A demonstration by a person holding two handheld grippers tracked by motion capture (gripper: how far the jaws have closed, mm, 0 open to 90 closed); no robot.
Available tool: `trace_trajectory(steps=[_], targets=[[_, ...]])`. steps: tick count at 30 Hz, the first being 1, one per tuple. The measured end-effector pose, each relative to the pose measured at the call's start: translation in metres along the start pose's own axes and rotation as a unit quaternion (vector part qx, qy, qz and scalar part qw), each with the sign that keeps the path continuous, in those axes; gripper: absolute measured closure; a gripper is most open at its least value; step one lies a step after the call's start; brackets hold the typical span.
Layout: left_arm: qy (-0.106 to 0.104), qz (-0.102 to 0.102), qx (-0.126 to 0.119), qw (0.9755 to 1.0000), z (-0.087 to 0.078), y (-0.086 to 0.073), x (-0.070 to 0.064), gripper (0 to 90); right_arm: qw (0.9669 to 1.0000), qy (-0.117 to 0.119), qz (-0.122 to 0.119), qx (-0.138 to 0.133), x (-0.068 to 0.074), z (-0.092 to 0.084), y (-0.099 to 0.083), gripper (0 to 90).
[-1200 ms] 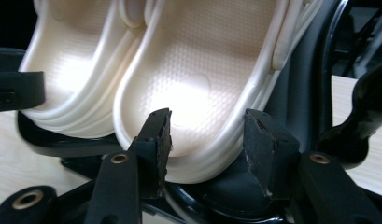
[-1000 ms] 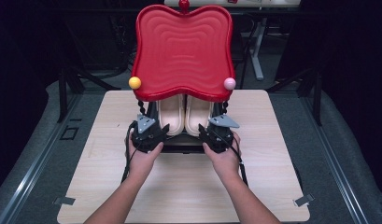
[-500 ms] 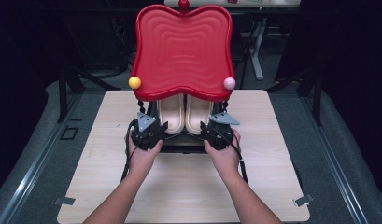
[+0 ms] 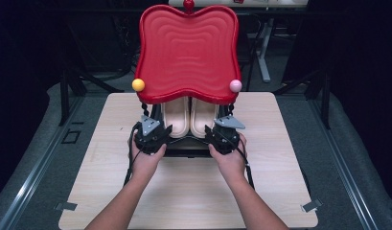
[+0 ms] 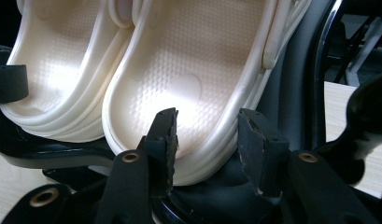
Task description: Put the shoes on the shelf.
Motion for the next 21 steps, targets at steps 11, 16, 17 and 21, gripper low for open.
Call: trace_trajectory(steps=[11,16,17,21], targets=[[-0.003,-0.003,0.000,1.0000,-0.0004,0.0000,-0.0009,58.5,1.0000,0.008,0.001,0.003,-0.0002,-0.0007,-0.0007,53.4],[-0.007,-0.006,0.001,1.0000,-0.0011,0.0000,-0.0009,57.5,0.9999,0.010,0.002,0.005,-0.0003,-0.0015,-0.0004,53.0],[-0.008,-0.006,0.000,0.9999,-0.0014,0.0001,-0.0008,57.4,0.9999,0.010,0.002,0.004,0.0002,-0.0016,-0.0004,52.7],[-0.009,-0.004,0.002,0.9999,-0.0028,0.0002,-0.0007,56.6,0.9999,0.016,0.001,0.005,0.0012,-0.0036,0.0002,52.0]])
Point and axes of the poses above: each handheld gripper's, and its own axes: z roughly forward along the jaws, y roughly out of its top, x roughly to its left, the point moved 2 cm from there along z, roughly forward along the jaws, and after that the axes turned 2 degrees about z, right-handed, at the moved point
